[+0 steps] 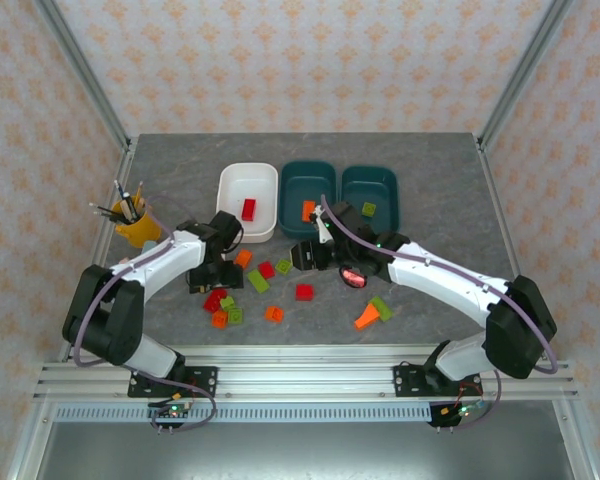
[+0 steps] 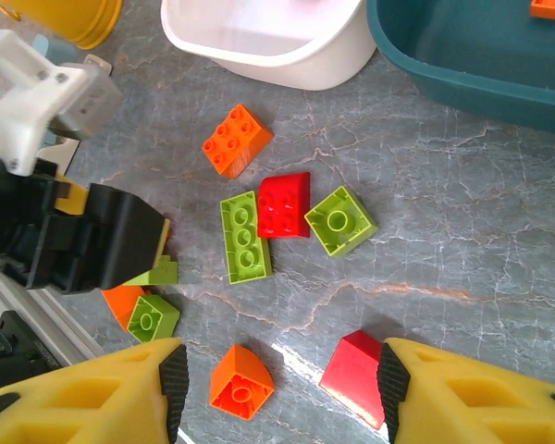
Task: Sort the legos into containers by color
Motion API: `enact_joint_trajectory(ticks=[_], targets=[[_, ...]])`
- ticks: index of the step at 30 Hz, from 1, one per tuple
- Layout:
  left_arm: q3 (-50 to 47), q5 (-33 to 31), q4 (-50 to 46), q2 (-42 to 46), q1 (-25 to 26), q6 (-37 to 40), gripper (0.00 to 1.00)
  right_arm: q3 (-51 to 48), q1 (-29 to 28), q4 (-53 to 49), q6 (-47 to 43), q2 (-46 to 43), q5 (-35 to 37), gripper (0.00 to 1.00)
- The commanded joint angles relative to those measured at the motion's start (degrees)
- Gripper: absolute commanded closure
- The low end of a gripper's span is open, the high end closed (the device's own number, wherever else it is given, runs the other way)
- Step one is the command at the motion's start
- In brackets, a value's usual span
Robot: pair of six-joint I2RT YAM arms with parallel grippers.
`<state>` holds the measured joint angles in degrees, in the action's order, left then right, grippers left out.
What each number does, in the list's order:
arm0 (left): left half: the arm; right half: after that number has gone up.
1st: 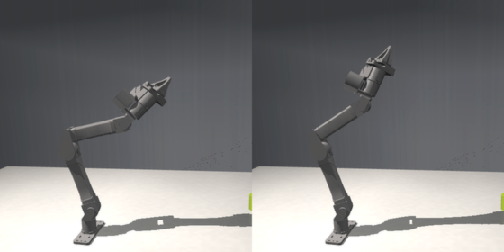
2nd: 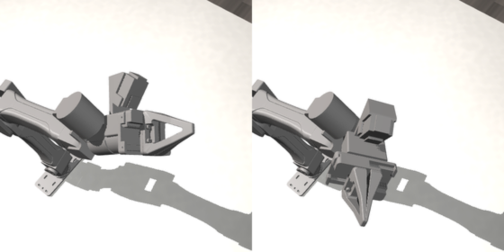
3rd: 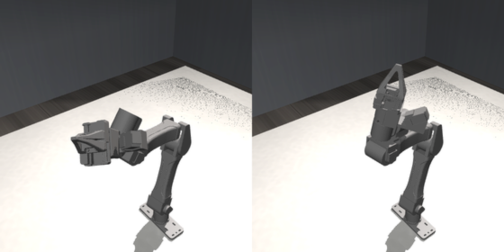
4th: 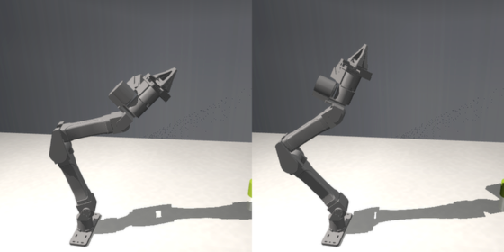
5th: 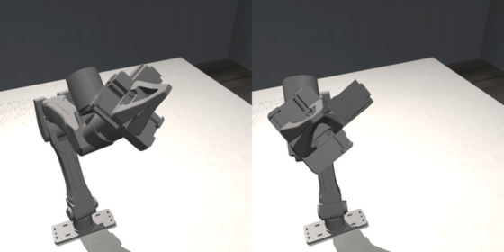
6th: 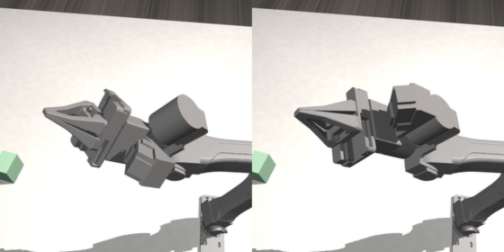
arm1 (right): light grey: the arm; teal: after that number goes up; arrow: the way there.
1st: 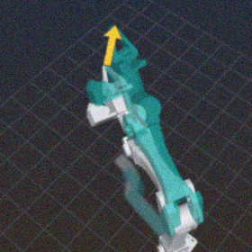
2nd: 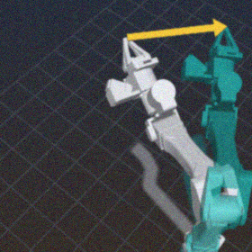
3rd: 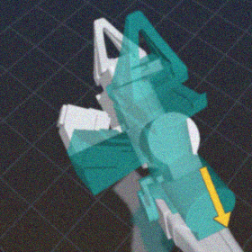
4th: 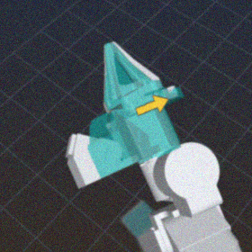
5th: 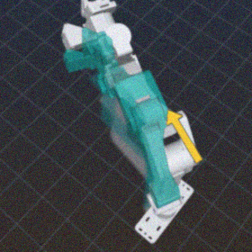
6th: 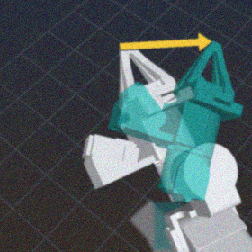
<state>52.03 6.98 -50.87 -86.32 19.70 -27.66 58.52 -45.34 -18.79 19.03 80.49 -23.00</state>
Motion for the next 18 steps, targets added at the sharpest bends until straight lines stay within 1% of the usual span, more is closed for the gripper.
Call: enact_joint_trajectory(ticks=[1, 3, 6, 11, 18], targets=[[0.11, -2.22, 1.85, -2.05, -0.63, 2.26, 0.22, 2.21, -0.27, 0.67, -0.01, -0.48, -0.94, 0.42], [-1.07, -2.15, 3.25, -2.18, -0.63, 2.26, 0.23, 1.96, -0.27, 1.09, 0.24, -0.42, -1.67, 0.42], [-1.56, -2.86, 3.68, -2.66, -0.63, 2.17, 0.27, 1.6, -0.27, 1.6, 0.76, -0.4, -2.73, 0.42], [-2.52, -4.77, 3.42, -2.43, -0.96, 2.26, 0.38, 1.51, -0.26, 1.56, 1.37, -0.41, -2.83, 0.42], [-3.4, -5.26, 2.71, -1.4, -1.33, 2.0, 0.39, 1.94, -0.27, 1.65, 2.04, 0.06, -2.46, 0.42]])
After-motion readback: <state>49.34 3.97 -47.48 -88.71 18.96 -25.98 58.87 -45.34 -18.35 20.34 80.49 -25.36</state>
